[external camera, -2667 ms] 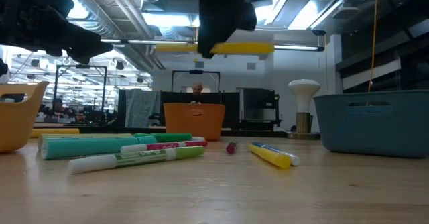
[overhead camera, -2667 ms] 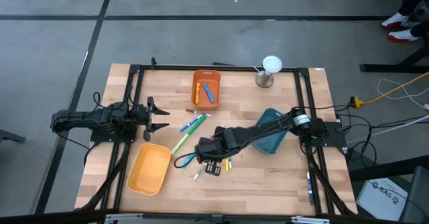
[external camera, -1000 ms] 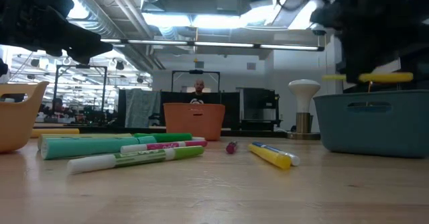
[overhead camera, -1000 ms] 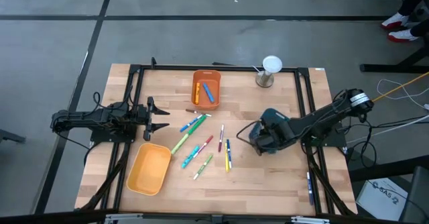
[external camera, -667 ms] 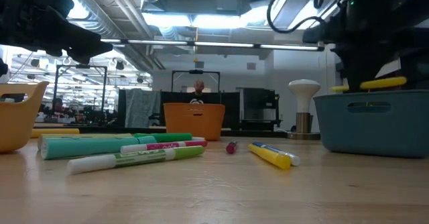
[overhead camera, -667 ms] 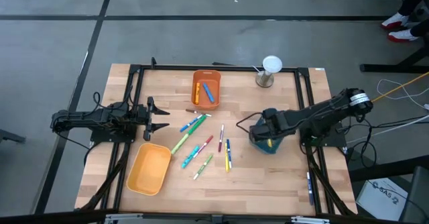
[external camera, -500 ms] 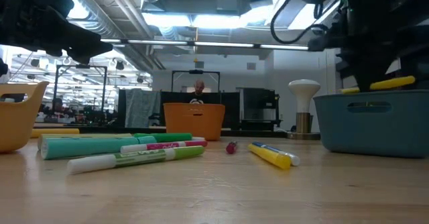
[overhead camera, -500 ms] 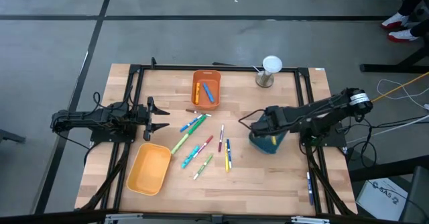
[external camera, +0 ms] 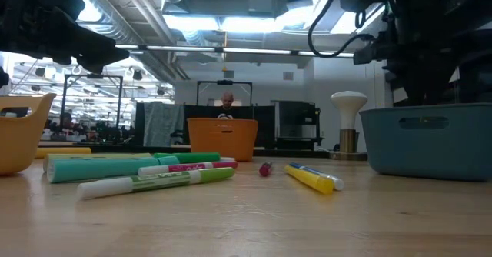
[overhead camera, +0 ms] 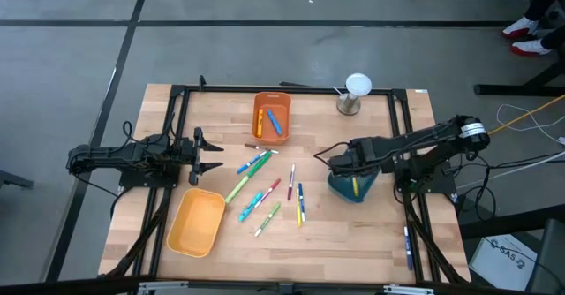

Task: Pick & Place Markers
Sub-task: Put the yellow pen into the blue bin

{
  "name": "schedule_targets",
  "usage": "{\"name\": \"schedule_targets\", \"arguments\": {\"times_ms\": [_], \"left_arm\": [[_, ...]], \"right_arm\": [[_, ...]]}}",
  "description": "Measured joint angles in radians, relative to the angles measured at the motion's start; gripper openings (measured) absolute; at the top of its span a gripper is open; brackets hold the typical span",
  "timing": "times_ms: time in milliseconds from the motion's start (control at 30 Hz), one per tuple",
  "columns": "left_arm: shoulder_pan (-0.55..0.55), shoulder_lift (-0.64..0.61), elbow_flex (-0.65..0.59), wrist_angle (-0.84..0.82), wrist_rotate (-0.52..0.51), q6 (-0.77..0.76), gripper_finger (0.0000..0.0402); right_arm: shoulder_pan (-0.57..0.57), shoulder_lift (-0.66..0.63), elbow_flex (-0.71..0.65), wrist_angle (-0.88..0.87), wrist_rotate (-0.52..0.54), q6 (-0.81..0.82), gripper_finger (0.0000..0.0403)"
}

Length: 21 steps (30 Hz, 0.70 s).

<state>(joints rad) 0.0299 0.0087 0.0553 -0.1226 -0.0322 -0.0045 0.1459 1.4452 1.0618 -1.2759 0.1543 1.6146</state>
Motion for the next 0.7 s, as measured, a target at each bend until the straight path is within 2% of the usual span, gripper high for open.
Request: {"name": "schedule_targets", "arguments": {"times_ms": [300, 533, 700], "left_arm": [[0.000, 0.000, 0.000, 0.000, 0.000, 0.000, 0.0214], [0.000, 0.000, 0.000, 0.000, 0.000, 0.000, 0.0214], [0.000, 0.000, 0.000, 0.000, 0.000, 0.000, 0.0214]], "right_arm": [[0.000, 0.000, 0.000, 0.000, 0.054, -0.056, 0.0160], [-0.032, 0.000, 0.000, 0.072, 0.002, -0.060, 0.0165], [-0.055, 0.000, 0.011, 0.198, -0.014, -0.168, 0.0165]]}}
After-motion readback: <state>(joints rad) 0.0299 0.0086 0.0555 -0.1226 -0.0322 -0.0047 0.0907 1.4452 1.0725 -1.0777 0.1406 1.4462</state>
